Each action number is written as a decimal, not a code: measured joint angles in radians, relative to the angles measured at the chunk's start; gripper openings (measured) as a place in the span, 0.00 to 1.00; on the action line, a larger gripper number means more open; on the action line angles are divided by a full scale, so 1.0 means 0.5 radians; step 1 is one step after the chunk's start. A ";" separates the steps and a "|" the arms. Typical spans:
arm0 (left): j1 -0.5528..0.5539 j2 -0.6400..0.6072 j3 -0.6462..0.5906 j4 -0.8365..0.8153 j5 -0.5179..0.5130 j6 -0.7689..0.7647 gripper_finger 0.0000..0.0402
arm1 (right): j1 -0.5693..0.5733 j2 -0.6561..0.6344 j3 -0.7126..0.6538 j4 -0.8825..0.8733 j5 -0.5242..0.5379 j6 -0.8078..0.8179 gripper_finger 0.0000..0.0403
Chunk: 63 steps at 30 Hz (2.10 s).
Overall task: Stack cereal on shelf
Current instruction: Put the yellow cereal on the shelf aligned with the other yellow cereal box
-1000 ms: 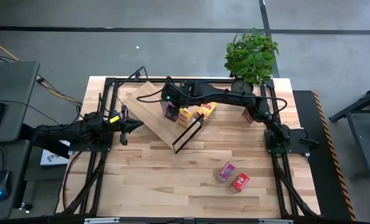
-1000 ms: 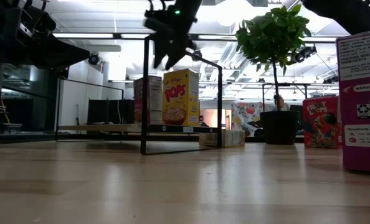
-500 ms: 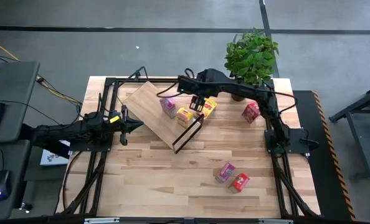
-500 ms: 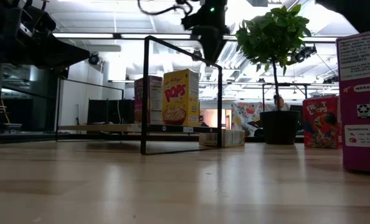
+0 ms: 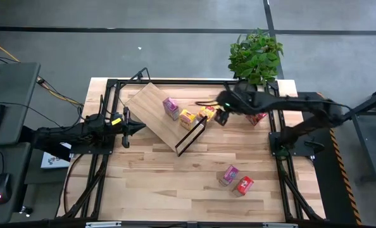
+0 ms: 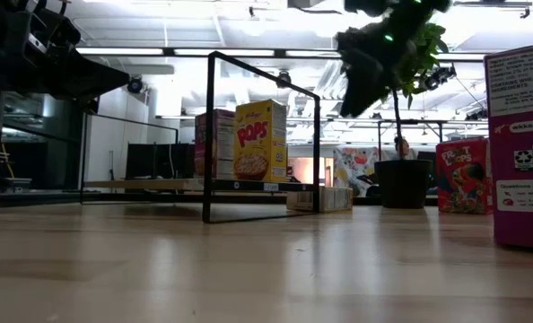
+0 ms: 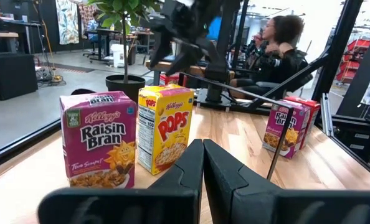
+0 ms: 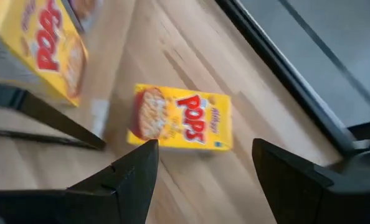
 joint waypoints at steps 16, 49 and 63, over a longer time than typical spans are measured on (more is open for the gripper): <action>0.000 0.000 0.000 -0.001 0.000 0.000 0.01 | -0.029 -0.274 -1.155 1.635 -0.020 0.235 0.62; 0.001 -0.001 0.000 0.000 0.000 0.000 0.01 | -0.101 0.665 -1.061 2.348 -0.386 0.124 0.01; 0.000 0.000 0.000 0.000 0.000 0.000 0.01 | -0.100 -0.052 -1.067 0.941 -0.450 -0.427 0.00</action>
